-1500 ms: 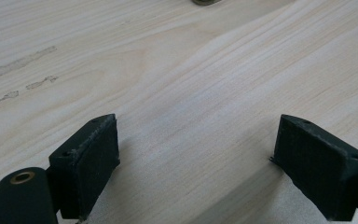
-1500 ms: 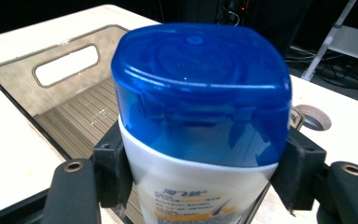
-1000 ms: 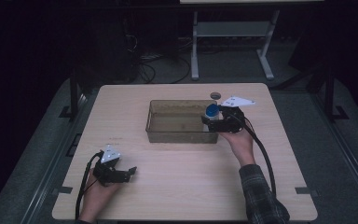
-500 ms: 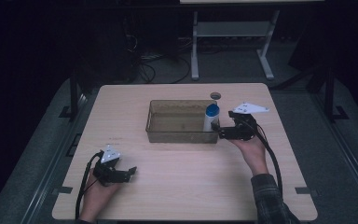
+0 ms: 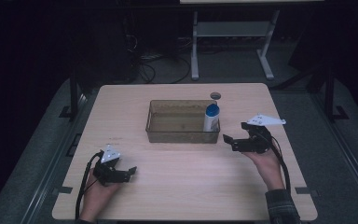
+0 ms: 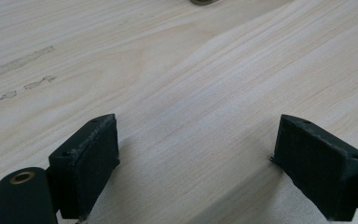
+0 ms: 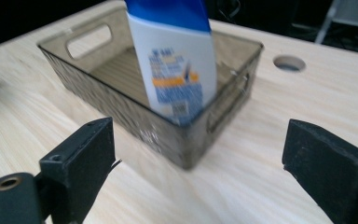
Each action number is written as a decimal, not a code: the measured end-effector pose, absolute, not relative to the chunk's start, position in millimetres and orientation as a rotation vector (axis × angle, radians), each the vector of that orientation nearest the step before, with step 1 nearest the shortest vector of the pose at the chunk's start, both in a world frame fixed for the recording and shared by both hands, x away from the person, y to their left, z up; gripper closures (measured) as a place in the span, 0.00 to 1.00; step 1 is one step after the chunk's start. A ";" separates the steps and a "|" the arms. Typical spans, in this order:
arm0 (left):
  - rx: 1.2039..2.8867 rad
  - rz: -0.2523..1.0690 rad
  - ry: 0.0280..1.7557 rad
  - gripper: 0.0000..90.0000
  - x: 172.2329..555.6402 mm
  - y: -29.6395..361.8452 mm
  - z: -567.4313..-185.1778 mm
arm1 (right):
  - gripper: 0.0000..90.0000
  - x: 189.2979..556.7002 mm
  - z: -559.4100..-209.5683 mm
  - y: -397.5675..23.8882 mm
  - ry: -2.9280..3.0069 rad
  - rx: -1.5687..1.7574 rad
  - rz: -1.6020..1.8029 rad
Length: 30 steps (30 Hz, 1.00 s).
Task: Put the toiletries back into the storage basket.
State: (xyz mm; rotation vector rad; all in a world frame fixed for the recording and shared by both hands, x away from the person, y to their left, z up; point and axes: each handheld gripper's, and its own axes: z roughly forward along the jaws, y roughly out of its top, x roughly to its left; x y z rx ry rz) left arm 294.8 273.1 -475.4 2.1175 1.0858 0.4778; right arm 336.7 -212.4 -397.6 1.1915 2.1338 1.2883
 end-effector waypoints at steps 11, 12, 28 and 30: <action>2.118 0.478 1.086 0.14 294.8 273.1 -475.4 | 0.09 306.1 -410.0 -237.5 2.130 1.238 1.266; 2.118 0.478 1.086 0.14 294.8 273.1 -475.4 | 0.09 303.2 -411.4 -239.5 2.132 1.241 1.261; 2.119 0.478 1.085 0.14 294.8 273.2 -475.4 | 0.09 264.0 -439.6 -266.0 2.158 1.319 1.144; 2.119 0.478 1.085 0.14 294.8 273.1 -475.4 | 0.09 261.0 -443.9 -268.1 2.166 1.337 1.117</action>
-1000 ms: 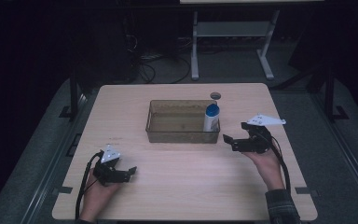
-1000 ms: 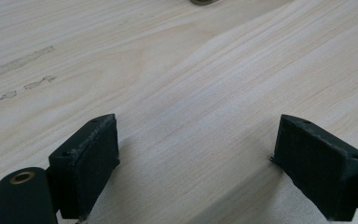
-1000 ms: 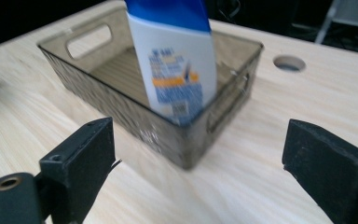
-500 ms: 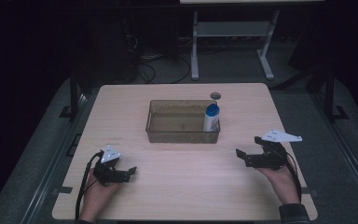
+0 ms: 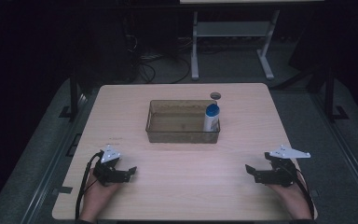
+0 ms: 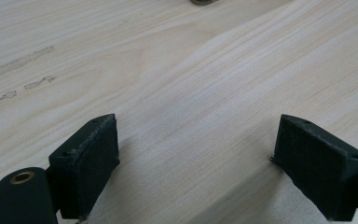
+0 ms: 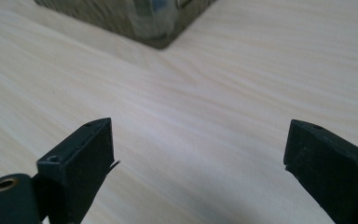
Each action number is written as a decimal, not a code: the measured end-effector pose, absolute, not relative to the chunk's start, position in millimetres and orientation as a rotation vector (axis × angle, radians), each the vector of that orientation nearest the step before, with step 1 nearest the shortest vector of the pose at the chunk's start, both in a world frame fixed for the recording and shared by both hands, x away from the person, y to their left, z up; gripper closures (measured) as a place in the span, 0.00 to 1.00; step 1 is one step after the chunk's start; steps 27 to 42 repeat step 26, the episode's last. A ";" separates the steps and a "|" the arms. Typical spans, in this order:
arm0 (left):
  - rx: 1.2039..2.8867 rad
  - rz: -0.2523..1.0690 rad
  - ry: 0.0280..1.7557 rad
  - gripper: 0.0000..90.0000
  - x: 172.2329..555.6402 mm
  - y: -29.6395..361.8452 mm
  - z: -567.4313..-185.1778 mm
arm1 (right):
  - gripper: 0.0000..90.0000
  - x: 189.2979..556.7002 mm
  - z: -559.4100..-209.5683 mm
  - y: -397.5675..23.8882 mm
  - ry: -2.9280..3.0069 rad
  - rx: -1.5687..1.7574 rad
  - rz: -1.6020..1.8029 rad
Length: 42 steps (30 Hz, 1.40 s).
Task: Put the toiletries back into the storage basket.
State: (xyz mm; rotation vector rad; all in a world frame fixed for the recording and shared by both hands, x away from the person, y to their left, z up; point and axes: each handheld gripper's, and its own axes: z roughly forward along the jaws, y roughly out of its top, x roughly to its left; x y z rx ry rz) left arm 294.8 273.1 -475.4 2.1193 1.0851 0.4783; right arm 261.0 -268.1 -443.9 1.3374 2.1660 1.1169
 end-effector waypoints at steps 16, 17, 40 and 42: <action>2.119 0.478 1.085 0.14 294.8 273.1 -475.4 | 0.03 252.9 -473.3 -270.7 2.278 1.359 0.858; 2.120 0.478 1.085 0.14 294.8 273.2 -475.3 | 0.03 252.5 -473.8 -270.4 2.282 1.365 0.849; 2.119 0.479 1.087 0.14 294.5 273.1 -475.3 | 0.02 252.8 -477.0 -272.0 2.282 1.377 0.863; 2.119 0.479 1.087 0.14 294.5 273.1 -475.3 | 0.02 252.8 -477.0 -272.0 2.282 1.377 0.863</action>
